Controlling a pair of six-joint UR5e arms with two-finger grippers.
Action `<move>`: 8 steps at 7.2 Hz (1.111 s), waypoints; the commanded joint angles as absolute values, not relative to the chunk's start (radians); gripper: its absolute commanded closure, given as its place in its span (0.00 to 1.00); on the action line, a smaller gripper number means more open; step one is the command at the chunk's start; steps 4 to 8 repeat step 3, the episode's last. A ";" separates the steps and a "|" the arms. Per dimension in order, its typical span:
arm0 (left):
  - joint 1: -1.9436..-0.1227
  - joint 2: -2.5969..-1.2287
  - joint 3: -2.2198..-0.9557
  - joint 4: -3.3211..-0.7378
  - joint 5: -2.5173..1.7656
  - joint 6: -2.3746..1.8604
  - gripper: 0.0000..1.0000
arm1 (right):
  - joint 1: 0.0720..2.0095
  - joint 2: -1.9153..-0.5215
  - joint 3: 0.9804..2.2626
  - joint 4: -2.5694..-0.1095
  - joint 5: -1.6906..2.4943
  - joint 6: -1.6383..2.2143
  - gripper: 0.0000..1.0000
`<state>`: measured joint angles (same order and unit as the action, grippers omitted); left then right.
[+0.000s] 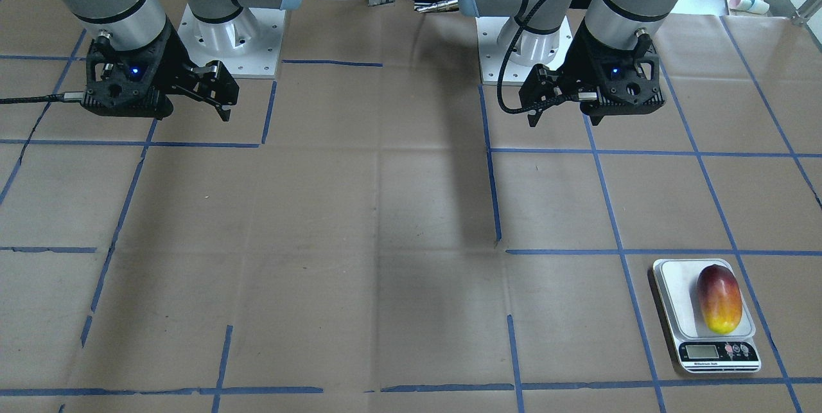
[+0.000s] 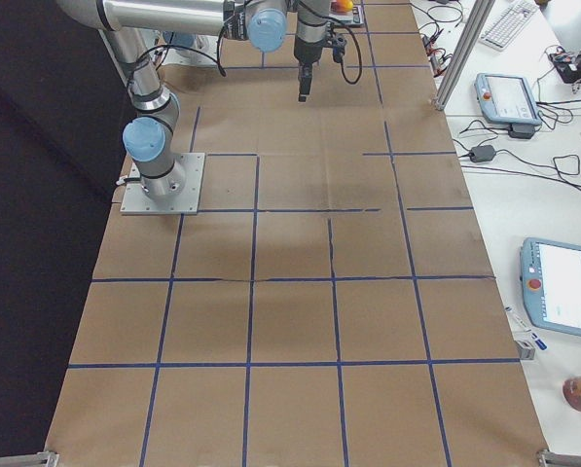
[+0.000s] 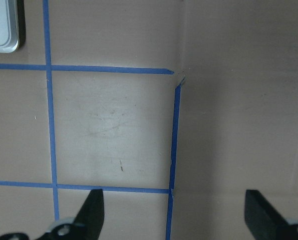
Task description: Weigh mango
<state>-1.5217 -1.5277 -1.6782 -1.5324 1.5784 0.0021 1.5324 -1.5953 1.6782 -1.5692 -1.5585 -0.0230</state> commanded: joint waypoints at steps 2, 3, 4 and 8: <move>-1.522 -1.525 -1.678 -1.532 1.580 -0.002 0.00 | 1.532 -1.595 1.678 -1.569 -1.559 -0.023 0.00; -1.522 -1.525 -1.678 -1.532 1.578 -0.005 0.00 | 1.532 -1.595 1.678 -1.569 -1.559 -0.023 0.00; -1.522 -1.525 -1.678 -1.532 1.578 -0.005 0.00 | 1.532 -1.595 1.678 -1.569 -1.559 -0.023 0.00; -1.522 -1.525 -1.678 -1.532 1.578 -0.005 0.00 | 1.532 -1.595 1.678 -1.569 -1.559 -0.023 0.00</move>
